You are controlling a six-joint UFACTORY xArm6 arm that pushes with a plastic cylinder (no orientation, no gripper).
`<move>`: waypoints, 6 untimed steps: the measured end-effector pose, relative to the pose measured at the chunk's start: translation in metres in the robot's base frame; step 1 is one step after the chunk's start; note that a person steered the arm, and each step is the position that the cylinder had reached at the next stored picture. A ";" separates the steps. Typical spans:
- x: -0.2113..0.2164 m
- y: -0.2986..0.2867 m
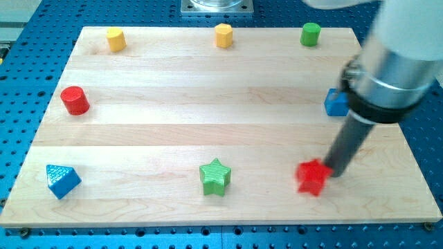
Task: Push the red star into the green circle
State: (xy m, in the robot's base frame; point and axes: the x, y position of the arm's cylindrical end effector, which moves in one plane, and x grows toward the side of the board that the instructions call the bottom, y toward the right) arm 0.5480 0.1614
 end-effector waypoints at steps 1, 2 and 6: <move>-0.002 0.031; 0.023 0.041; 0.019 -0.110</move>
